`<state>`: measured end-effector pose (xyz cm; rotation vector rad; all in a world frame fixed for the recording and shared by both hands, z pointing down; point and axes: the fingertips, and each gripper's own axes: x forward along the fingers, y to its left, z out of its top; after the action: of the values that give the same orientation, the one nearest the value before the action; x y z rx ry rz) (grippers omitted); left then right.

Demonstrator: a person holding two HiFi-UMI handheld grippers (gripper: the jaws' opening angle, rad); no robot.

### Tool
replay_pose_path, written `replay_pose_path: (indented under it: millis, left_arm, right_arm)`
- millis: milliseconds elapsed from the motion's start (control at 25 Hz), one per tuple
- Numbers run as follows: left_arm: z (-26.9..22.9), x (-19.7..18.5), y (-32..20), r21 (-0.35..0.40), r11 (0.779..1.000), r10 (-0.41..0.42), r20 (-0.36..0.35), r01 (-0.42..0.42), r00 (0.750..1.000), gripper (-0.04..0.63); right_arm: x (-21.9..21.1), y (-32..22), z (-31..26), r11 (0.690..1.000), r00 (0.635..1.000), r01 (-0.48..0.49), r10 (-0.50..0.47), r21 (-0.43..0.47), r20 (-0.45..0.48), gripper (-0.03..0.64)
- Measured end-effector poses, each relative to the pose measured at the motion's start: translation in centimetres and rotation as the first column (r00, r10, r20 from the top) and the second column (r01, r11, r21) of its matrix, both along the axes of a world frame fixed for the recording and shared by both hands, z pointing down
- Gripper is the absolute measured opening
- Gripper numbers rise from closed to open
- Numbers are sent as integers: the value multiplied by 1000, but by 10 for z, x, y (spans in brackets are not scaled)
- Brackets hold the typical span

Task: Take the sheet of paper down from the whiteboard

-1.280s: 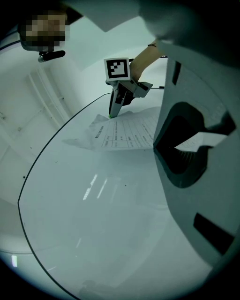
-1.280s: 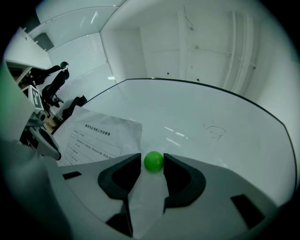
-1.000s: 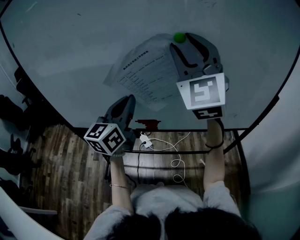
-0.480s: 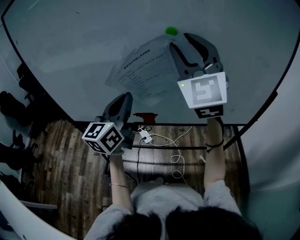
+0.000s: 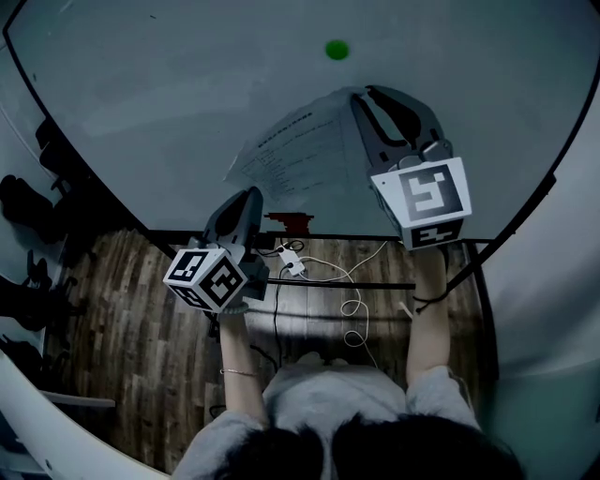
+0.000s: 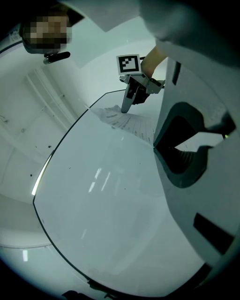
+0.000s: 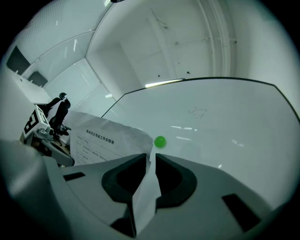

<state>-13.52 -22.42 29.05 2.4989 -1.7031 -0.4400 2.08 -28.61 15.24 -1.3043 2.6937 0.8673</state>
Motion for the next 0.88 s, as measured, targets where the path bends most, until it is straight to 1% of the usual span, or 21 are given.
replay_pose_path:
  millis: [200, 400, 680, 880]
  left_arm:
    - [10, -8, 2, -18, 1000, -12, -1, 12, 1000, 5]
    - [21, -17, 4, -46, 999, -17, 0, 17, 1000, 5]
    - [40, -30, 15, -91, 996, -18, -4, 18, 1000, 5]
    - [52, -41, 25, -107, 994, -32, -19, 30, 999, 5]
  right_arm:
    - [3, 2, 26, 996, 998, 45, -42, -77, 43, 34]
    - [5, 6, 53, 986, 995, 78, -67, -150, 74, 25]
    - [6, 19, 94, 957, 990, 89, -55, -275, 130, 25]
    - [6, 34, 114, 941, 985, 109, -58, -321, 164, 25]
